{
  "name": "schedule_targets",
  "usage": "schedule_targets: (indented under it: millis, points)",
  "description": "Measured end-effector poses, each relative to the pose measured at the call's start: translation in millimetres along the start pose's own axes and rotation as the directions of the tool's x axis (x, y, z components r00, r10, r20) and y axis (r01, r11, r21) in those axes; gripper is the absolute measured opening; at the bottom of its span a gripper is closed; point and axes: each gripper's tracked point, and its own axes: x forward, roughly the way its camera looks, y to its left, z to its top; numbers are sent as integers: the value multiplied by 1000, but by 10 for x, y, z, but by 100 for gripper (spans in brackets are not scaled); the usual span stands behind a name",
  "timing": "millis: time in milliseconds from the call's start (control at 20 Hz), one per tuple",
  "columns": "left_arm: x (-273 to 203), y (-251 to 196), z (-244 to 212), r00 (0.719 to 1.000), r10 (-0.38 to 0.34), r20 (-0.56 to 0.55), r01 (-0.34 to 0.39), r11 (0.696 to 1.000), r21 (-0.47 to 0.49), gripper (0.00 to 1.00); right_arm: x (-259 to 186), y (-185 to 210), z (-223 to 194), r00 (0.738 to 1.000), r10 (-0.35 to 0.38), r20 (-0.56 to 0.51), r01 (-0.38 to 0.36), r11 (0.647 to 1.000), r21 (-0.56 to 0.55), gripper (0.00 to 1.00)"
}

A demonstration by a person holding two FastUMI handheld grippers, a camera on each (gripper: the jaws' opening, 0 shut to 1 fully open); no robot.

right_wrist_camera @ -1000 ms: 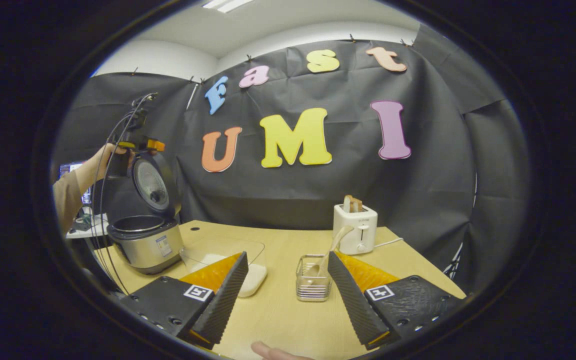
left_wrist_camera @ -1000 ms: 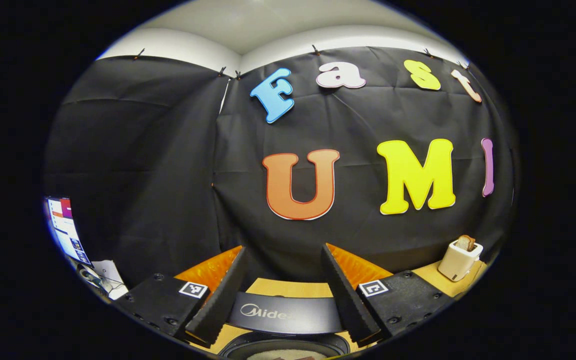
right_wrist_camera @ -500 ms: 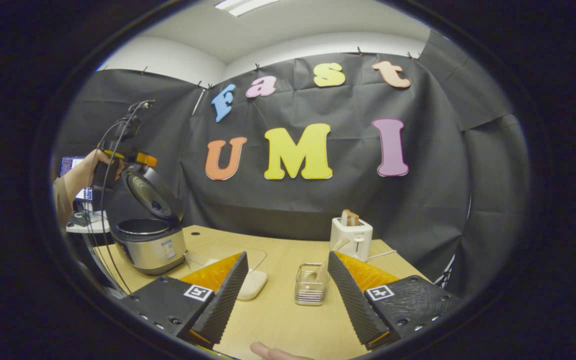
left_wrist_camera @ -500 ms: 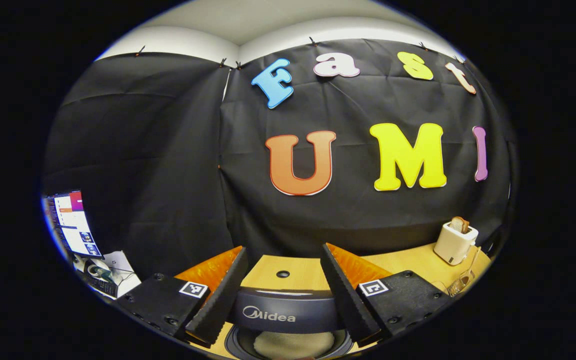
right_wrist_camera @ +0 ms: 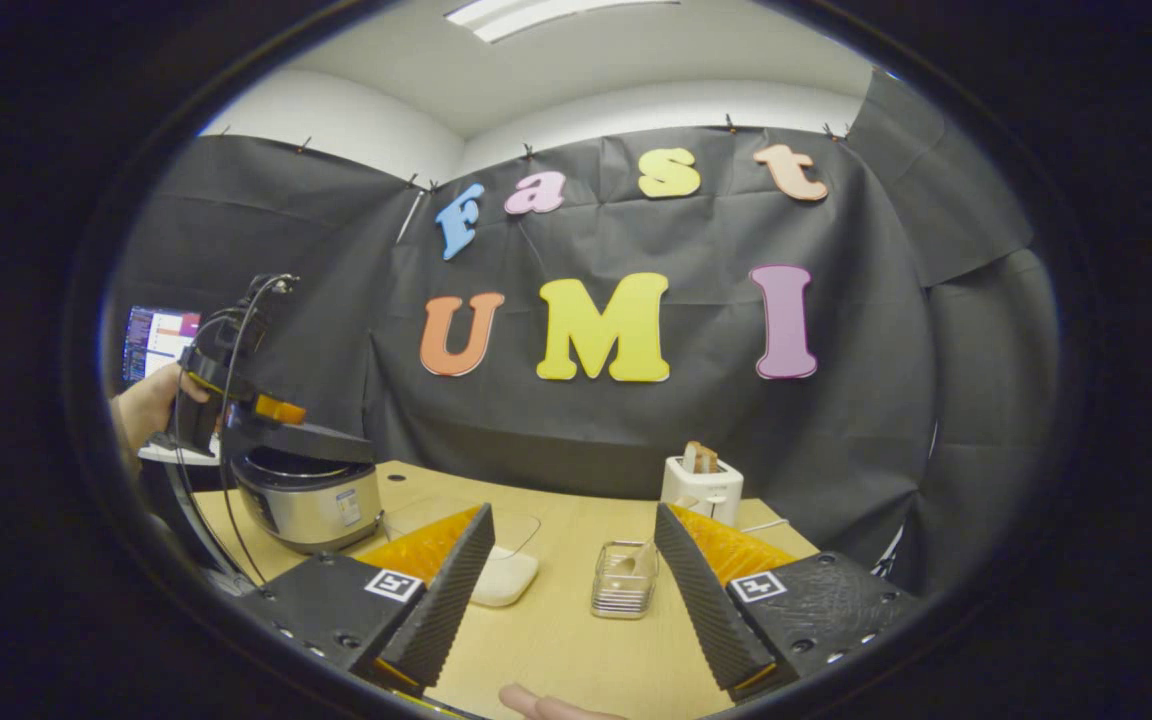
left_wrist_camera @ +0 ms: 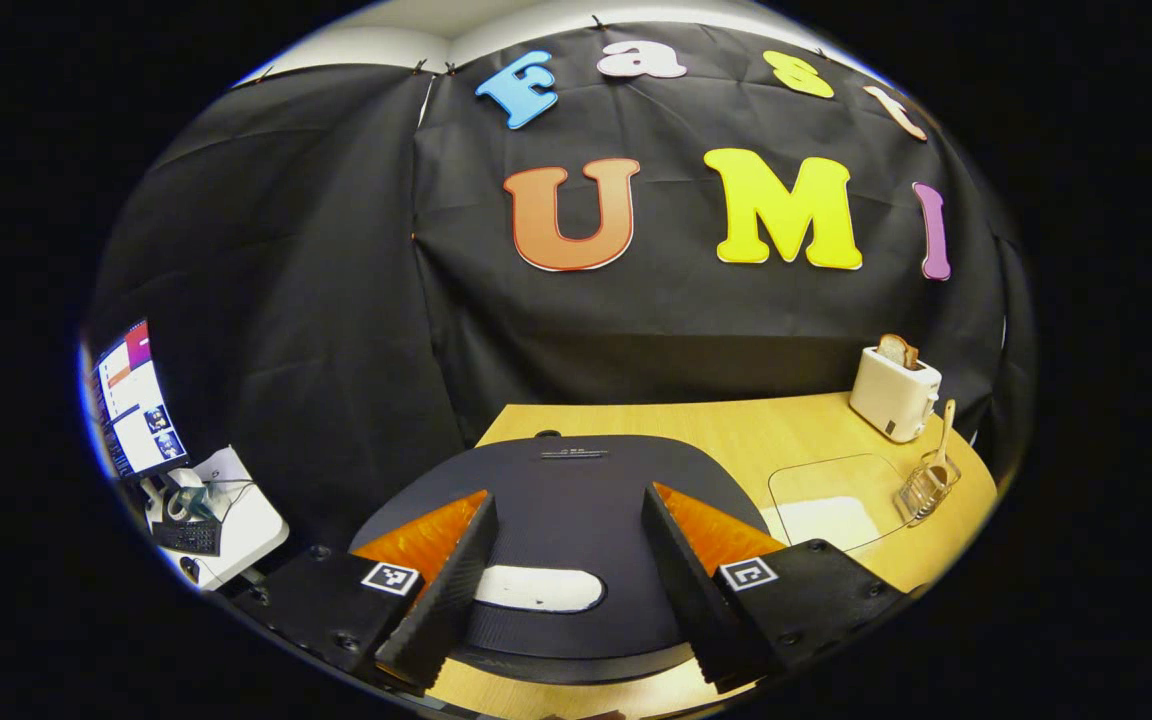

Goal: Close the left gripper, press the button to open the rice cooker; take a wooden spoon from the chopstick holder with the right hand, scoop a spoonful of rice and pour it into the rice cooker, then put the wooden spoon back into the chopstick holder.

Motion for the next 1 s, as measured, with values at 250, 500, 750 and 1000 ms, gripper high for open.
schedule_targets:
  millis: [250, 500, 750, 1000]
  points:
    - [-155, -5, -273, 999, -23, -50, 21, 999, -42, 91, 12, -32, -16, 1000, -2, -13, 3, 1000, 11, 96]
    - [-358, 26, -437, 988, -32, -150, 24, 998, -53, 90, -12, -10, 11, 1000, 5, -9, -5, 1000, 15, 96]
    - [-523, 34, -480, 978, -16, -207, 6, 999, -52, 90, -46, -3, 39, 1000, 9, -1, -9, 1000, 7, 95]
    - [-628, 50, -521, 987, -10, -160, 0, 998, -62, 90, -89, -6, 75, 1000, 15, 5, -15, 1000, 13, 95]
